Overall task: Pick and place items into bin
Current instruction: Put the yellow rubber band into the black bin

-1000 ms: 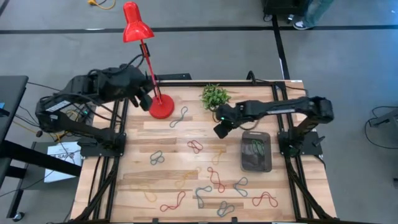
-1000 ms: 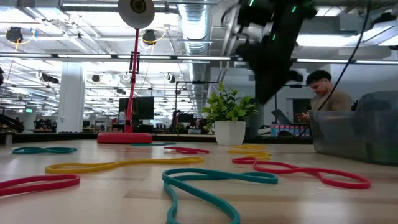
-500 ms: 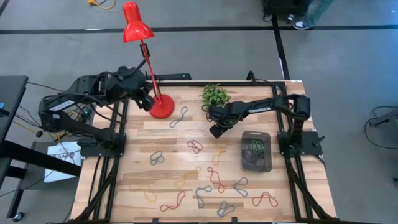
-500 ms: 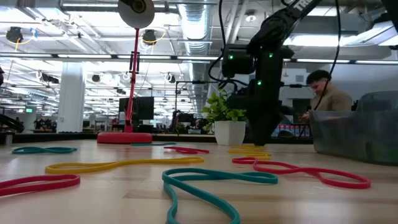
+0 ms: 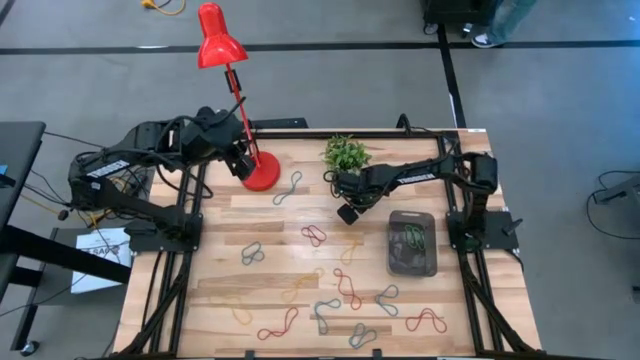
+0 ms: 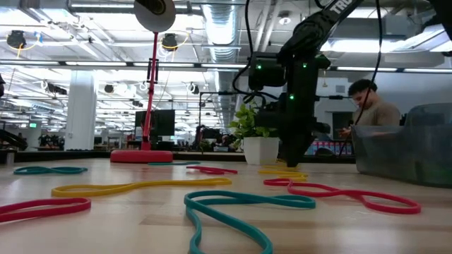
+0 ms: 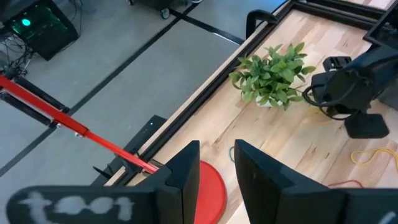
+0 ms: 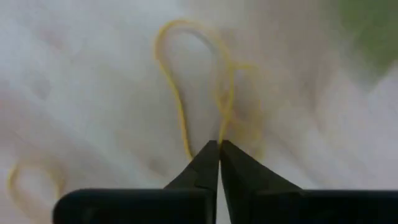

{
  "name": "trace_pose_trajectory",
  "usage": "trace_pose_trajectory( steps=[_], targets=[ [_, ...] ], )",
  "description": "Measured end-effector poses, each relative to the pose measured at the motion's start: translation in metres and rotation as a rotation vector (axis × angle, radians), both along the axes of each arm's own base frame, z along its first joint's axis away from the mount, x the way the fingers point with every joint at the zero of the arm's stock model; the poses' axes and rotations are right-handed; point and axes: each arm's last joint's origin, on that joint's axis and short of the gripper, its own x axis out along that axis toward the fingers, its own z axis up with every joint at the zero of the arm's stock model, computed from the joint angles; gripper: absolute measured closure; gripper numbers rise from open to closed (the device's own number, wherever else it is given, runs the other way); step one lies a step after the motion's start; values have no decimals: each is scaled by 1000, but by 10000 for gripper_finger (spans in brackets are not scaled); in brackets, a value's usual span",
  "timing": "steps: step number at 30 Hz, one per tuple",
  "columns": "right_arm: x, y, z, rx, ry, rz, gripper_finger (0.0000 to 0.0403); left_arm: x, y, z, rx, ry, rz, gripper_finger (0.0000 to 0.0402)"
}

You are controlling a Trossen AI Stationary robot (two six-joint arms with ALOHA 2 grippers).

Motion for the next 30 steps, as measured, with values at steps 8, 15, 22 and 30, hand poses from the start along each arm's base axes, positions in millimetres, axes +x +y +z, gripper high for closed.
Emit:
trace_pose_trajectory(
  steps=[8,15,22,30],
  targets=[
    [-26,28,128,66,-163,11,399,4,1,-1,3,1,2,310],
    [-95,64,205,10,-158,-142,400,5,1,-1,4,-1,2,310],
    [-135,108,210,47,-35,-313,402,5,1,-1,4,-2,2,310],
    [-122,132,172,-28,97,-343,402,8,2,-3,5,12,-1,310]
  ],
)
